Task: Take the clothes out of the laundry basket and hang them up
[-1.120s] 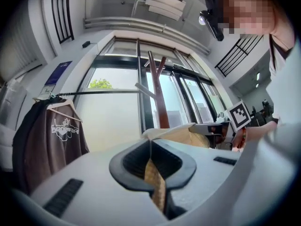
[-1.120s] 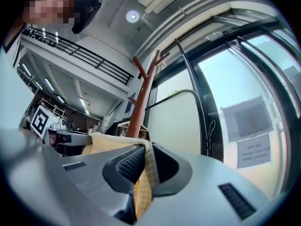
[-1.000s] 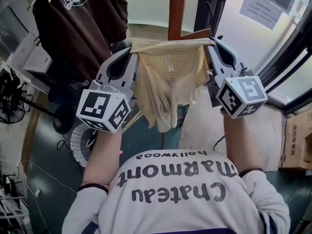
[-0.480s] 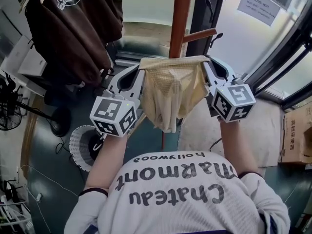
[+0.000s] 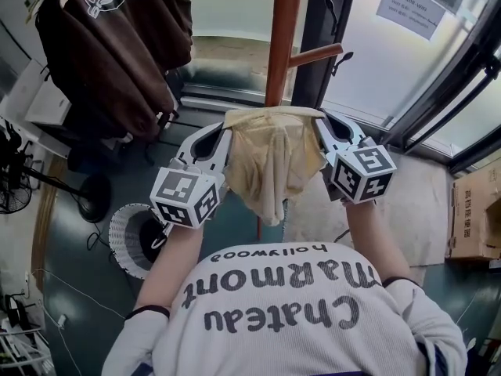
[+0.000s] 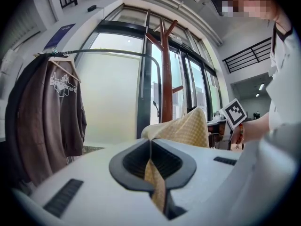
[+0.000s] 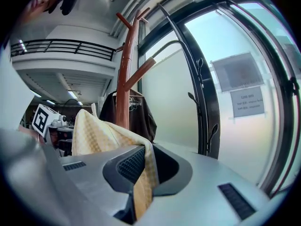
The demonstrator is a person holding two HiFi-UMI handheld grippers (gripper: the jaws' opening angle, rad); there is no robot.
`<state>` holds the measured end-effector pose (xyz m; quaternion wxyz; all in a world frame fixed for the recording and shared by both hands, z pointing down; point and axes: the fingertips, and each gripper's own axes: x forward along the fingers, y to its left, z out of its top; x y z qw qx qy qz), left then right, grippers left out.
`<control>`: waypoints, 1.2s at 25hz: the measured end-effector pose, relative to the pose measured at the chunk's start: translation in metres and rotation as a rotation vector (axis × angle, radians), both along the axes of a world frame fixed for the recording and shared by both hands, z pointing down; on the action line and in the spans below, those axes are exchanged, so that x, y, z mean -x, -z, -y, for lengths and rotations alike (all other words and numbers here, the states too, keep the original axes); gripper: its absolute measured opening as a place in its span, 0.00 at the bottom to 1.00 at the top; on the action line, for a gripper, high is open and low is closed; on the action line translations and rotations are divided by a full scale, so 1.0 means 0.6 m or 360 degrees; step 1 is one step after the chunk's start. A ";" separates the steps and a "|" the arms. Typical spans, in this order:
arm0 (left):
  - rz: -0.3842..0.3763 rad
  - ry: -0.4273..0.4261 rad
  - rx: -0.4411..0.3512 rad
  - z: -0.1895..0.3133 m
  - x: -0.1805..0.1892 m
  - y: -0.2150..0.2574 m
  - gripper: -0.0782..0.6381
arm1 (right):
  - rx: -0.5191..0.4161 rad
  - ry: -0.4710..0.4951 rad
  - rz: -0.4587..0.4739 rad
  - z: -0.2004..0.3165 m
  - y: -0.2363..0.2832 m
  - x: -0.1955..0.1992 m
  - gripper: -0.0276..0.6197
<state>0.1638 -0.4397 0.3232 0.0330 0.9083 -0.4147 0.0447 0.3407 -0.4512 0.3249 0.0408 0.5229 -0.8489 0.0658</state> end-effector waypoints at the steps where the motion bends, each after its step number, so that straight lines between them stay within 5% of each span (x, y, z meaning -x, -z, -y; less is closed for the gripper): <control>1: 0.0005 -0.0005 0.0001 -0.002 -0.001 -0.003 0.13 | 0.0017 0.0007 0.0017 -0.001 -0.005 0.002 0.11; 22: -0.0085 -0.0159 0.0164 -0.032 -0.055 -0.078 0.13 | 0.0151 0.0160 0.0030 -0.022 -0.088 0.070 0.11; 30: -0.0059 -0.0060 0.0159 -0.041 -0.058 -0.081 0.13 | 0.0126 0.0317 0.0060 -0.020 -0.097 0.091 0.11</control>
